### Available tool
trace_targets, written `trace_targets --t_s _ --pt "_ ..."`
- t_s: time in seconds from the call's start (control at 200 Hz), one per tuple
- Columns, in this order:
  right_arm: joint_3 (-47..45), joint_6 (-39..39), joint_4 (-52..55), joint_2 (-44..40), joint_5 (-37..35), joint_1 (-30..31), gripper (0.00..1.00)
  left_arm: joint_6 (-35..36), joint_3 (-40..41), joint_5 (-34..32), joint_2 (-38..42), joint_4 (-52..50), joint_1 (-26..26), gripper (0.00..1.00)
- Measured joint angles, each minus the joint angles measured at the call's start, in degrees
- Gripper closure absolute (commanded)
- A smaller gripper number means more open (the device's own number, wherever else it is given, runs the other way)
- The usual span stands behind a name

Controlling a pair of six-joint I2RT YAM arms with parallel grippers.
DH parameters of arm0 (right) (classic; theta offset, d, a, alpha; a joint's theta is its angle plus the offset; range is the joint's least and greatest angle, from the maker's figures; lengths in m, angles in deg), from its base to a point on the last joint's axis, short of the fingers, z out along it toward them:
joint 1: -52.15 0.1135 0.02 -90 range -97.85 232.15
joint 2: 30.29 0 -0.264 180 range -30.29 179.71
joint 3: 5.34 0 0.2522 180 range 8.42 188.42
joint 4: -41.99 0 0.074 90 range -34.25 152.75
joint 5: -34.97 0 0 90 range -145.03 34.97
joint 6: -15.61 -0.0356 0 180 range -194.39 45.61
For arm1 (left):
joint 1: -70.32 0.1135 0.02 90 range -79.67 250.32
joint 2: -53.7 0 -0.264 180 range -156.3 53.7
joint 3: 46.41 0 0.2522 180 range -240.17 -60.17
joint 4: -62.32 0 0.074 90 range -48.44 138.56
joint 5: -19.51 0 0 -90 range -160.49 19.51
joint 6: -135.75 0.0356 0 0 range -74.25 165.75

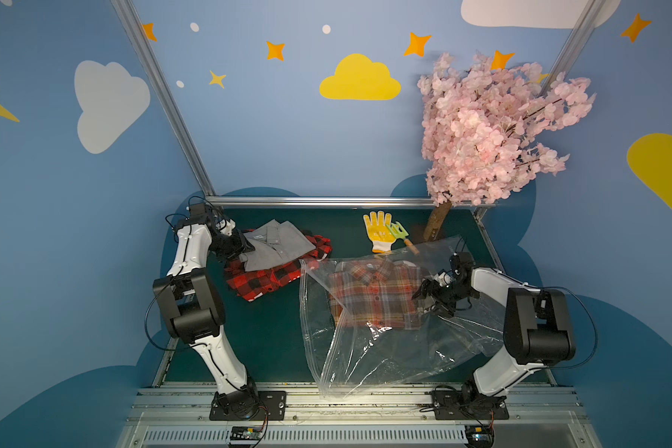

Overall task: Take the shirt out of the vacuum bag
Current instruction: Place the shirt at the center of the board.

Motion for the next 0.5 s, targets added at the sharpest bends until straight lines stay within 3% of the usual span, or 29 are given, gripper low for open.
trace_targets --t_s 0.065,0.28,0.495 --pt "0.00 0.11 0.00 -0.07 -0.11 0.09 0.14 -0.26 -0.72 -3.56 -0.72 -0.61 0.02 0.00" --pt "-0.04 0.92 0.15 -0.55 -0.83 0.66 0.14 -2.93 -0.68 -13.38 3.45 -2.54 0.17 0.00" --pt "-0.13 1.20 0.83 -2.99 -1.29 0.94 0.13 -7.58 8.17 -11.85 27.10 0.83 -0.35 0.00"
